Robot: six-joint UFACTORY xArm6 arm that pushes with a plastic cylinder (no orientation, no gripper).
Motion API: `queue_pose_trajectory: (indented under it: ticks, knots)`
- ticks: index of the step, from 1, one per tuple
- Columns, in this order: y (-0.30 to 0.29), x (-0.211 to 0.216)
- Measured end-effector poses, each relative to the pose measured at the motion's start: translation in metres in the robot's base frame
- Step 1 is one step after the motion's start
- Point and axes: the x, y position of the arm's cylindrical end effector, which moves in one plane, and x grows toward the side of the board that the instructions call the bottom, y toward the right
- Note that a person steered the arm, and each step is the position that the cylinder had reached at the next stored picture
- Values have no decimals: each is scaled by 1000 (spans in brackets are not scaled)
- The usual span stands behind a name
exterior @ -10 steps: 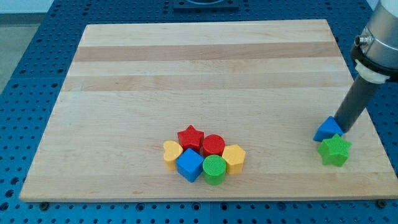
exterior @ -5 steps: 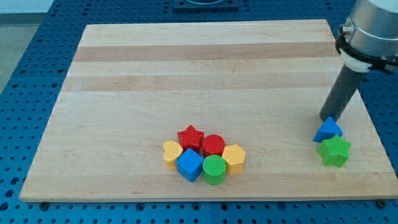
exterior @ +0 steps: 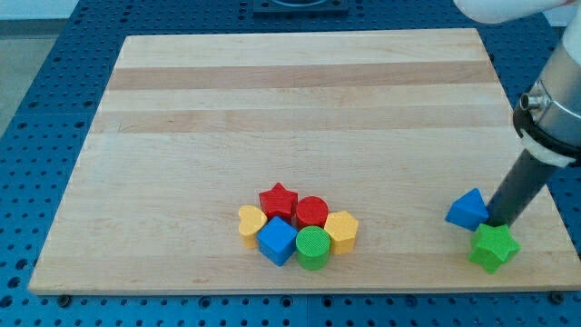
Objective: Push the triangle to the bottom right along with green star
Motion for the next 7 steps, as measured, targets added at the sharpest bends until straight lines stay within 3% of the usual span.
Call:
queue_pose_trajectory:
  ticks: [2, 4, 7]
  knots:
    - [-9, -75]
    - [-54, -36]
    - [-43, -9]
